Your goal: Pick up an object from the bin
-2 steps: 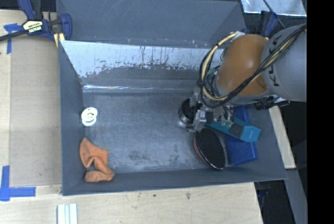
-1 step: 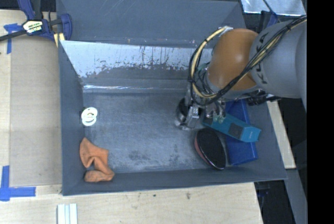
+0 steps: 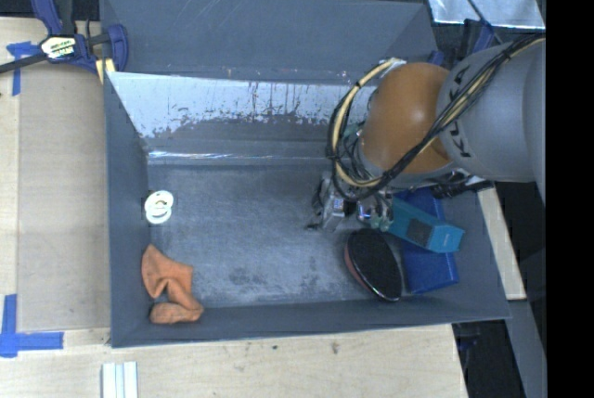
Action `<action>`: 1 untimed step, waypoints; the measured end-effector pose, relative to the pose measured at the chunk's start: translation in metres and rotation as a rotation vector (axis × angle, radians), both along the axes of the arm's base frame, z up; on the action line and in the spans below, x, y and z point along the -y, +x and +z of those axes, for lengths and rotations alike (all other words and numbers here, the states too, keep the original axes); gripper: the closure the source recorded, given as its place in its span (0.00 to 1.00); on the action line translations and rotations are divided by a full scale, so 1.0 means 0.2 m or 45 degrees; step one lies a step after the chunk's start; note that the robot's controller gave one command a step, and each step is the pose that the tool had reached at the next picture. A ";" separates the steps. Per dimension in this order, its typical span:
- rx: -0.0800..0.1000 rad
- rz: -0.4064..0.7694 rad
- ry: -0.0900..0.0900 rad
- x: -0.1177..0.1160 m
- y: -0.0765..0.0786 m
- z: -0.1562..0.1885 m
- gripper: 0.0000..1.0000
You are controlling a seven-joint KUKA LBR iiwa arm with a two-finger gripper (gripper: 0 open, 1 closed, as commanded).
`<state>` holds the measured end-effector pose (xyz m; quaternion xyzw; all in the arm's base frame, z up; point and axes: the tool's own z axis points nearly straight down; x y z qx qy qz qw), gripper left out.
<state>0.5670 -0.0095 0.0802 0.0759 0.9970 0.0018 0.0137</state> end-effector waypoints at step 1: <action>-0.020 0.001 0.005 0.02 0.01 -0.01 1.00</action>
Offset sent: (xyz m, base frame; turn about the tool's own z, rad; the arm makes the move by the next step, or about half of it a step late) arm -0.0044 0.0169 0.0225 -0.0123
